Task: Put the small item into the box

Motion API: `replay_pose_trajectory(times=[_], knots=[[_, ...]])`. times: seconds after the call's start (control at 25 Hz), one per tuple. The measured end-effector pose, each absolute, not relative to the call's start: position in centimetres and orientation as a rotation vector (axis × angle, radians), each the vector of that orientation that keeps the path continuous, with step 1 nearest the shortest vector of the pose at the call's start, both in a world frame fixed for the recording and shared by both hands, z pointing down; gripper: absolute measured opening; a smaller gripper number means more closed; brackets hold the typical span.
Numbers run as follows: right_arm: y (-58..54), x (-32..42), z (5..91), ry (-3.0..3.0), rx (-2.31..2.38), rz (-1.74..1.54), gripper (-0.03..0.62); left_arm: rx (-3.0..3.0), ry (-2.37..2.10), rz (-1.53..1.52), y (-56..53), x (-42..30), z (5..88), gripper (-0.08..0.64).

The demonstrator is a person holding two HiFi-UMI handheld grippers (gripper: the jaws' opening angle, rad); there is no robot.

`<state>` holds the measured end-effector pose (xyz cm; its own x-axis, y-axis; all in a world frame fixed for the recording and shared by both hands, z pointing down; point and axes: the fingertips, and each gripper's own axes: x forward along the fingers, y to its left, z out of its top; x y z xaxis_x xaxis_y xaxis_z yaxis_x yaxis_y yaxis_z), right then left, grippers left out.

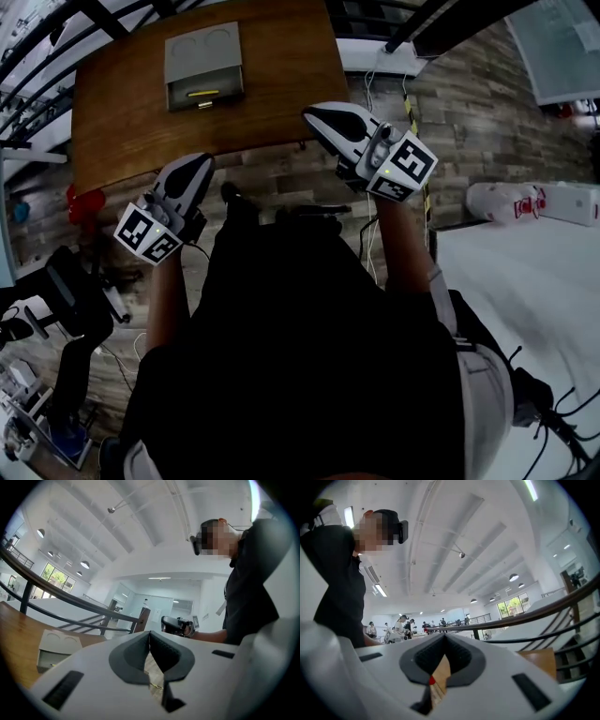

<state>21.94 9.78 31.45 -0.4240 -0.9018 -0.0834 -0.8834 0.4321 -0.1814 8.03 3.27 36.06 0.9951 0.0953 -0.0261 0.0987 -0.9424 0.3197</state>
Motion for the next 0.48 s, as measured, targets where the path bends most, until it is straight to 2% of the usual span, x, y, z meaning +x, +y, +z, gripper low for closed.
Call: replay_pose_trajectory(times=[0.28,0.48], knots=[[13.6,19.3,35.8,2.505,-1.449,-0.388,0.011,2.754,0.188,0.065,10.4,8.2,38.3,0.015],[14.4,18.1,36.3,2.503,-1.392,-0.406,0.009,2.745,0.227,0.055,12.2,8.5,37.7,0.015]])
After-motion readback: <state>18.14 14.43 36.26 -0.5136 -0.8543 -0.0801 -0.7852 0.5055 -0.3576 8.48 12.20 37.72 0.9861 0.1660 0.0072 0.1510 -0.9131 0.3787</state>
